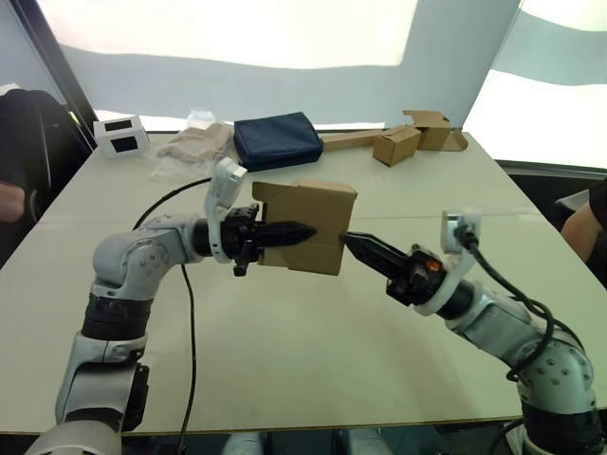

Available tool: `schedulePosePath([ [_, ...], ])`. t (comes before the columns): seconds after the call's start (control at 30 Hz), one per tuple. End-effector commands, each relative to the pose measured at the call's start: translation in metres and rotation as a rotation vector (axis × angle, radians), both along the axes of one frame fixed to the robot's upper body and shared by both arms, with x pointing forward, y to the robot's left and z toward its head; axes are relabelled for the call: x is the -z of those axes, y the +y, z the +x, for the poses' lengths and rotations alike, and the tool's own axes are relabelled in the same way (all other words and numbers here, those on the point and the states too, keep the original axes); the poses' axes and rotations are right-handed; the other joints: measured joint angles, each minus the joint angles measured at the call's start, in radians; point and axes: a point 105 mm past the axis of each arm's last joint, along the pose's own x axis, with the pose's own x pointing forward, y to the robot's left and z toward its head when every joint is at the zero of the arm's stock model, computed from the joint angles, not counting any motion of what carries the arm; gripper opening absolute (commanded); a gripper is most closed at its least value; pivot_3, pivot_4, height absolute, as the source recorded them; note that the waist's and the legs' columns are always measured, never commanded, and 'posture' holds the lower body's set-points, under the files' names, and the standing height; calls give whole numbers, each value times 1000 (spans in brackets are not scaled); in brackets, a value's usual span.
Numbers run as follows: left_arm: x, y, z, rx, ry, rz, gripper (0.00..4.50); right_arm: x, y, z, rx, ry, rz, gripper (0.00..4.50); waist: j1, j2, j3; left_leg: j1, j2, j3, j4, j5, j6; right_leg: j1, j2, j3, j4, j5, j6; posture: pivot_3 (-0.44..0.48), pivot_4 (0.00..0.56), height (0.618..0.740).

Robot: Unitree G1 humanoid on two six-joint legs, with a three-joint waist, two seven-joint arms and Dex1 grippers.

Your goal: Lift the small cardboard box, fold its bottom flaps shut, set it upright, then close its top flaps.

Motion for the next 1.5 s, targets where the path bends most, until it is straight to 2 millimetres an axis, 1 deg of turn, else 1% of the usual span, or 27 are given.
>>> schedulePosePath([
  [0.03,-9,3,-2,-5,-34,-23,0,-16,-9,-8,4,-55,38,705,0,0,0,0,0,0,0,0,0,0,0,0,0,0,0,0,150,740],
  [0.17,-9,3,-1,-8,-34,-25,0,-15,-18,-5,38,-39,57,705,-1,0,0,0,0,0,0,0,0,0,0,0,0,0,0,0,150,740],
  [0.27,-11,2,-1,-5,-36,-30,0,-8,-22,2,67,-12,59,705,-1,0,0,0,0,0,0,0,0,0,0,0,0,0,0,0,150,740],
  [0.33,-12,1,-1,-3,-39,-32,0,-3,-21,5,72,-1,47,705,0,0,0,0,0,0,0,0,0,0,0,0,0,0,0,0,150,740],
  [0.4,-12,0,-2,-2,-39,-33,0,-2,-14,6,47,-2,52,169,-1,0,0,0,0,0,0,0,0,0,0,0,0,0,0,0,150,740],
  [0.43,-12,0,-2,-1,-40,-33,0,-3,-10,5,29,-4,62,54,-1,0,0,0,0,0,0,0,0,0,0,0,0,0,0,0,150,740],
  [0.53,-13,-1,-2,1,-38,-35,0,-4,-4,4,5,-6,71,54,-1,0,0,0,0,0,0,0,0,0,0,0,0,0,0,0,150,740],
  [0.63,-12,-2,-3,3,-35,-35,0,1,16,0,-58,-4,43,54,-1,0,0,0,0,0,0,0,0,0,0,0,0,0,0,0,150,740],
  [0.73,-11,-4,-3,6,-32,-35,0,1,30,-2,-103,-17,17,54,-1,0,0,0,0,0,0,0,0,0,0,0,0,0,0,0,150,740],
  [0.87,-11,-6,-4,13,-28,-38,0,-5,36,0,-114,-44,14,54,-1,0,0,0,0,0,0,0,0,0,0,0,0,0,0,0,150,740],
  [0.97,-12,-7,-5,19,-29,-40,0,-8,33,1,-99,-54,12,54,1,0,0,0,0,0,0,0,0,0,0,0,0,0,1,0,150,740],
  [1.13,-13,-6,-5,15,-36,-33,0,-9,20,1,-57,-58,0,54,0,0,0,0,0,0,0,0,0,0,0,0,0,0,1,0,150,740],
  [1.2,-13,-4,-2,0,-34,0,0,-9,11,1,-26,-55,-4,54,0,0,0,0,0,0,0,0,0,0,0,0,0,0,1,0,150,740],
  [1.27,-9,-2,9,-63,-54,69,0,-5,0,2,16,-44,-32,54,3,0,0,0,0,0,0,0,0,0,0,0,0,0,0,0,150,740],
  [1.33,2,-1,22,-130,-100,203,0,-3,-10,0,38,-35,-64,54,1,0,0,0,0,0,0,0,0,0,0,0,0,0,0,0,150,740],
  [1.4,11,1,25,-114,-144,321,0,-1,-18,-2,58,-29,-94,54,1,0,0,0,-1,0,0,0,0,0,0,0,0,0,0,0,150,740],
  [1.5,14,1,32,-98,-174,441,0,6,-26,-2,79,-14,-138,54,0,0,0,0,-1,1,0,0,0,0,0,1,-1,0,0,0,150,740],
])
